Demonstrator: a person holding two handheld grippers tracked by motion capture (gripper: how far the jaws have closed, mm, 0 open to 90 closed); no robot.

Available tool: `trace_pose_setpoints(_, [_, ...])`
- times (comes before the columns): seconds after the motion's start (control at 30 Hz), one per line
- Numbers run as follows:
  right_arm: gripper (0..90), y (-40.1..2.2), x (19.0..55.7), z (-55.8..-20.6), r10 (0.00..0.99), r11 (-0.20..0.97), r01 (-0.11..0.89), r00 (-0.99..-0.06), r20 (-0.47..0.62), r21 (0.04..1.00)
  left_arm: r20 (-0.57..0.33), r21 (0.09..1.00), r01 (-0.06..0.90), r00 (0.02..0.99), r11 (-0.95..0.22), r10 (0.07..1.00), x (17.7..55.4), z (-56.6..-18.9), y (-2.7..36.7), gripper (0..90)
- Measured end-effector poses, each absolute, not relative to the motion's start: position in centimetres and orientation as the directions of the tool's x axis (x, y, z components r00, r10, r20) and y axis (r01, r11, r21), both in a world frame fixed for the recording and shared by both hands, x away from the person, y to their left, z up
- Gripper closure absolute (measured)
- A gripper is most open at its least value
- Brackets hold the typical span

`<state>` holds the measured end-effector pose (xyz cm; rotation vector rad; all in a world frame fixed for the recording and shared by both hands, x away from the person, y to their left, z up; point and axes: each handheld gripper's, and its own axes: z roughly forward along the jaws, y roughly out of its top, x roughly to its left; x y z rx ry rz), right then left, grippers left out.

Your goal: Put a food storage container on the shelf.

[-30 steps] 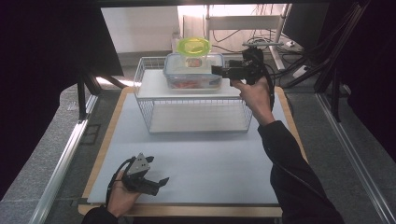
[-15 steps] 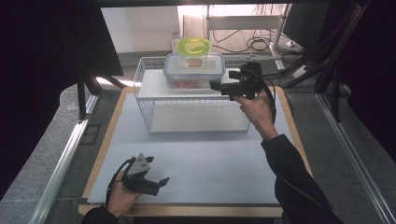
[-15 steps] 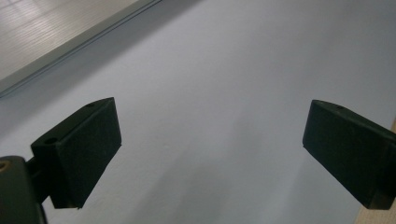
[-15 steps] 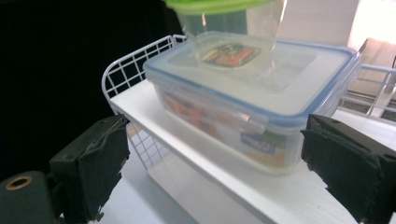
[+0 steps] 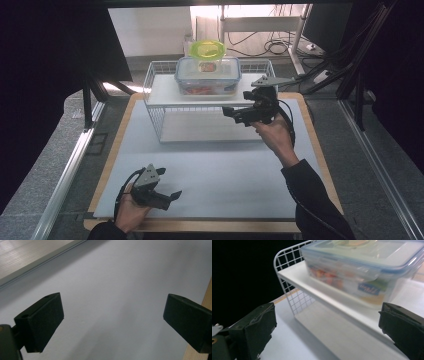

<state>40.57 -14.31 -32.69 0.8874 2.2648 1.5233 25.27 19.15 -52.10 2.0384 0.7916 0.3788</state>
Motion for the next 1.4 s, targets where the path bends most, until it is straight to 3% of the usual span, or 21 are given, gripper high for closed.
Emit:
trace_pose_setpoints(0.8, [0.0,-15.6,37.1,-39.6,0.608,0.355,0.31,-0.793,0.035,0.882,-0.014,0.824,0.373,0.764,-0.425,0.644,25.2,-52.2,18.9,3.7])
trace_pose_setpoints(1.4, [0.0,-17.1,33.7,-41.6,0.62,0.393,0.275,-0.784,-0.032,0.877,-0.012,0.828,0.365,0.771,-0.426,0.637,25.1,-52.1,18.9,3.4])
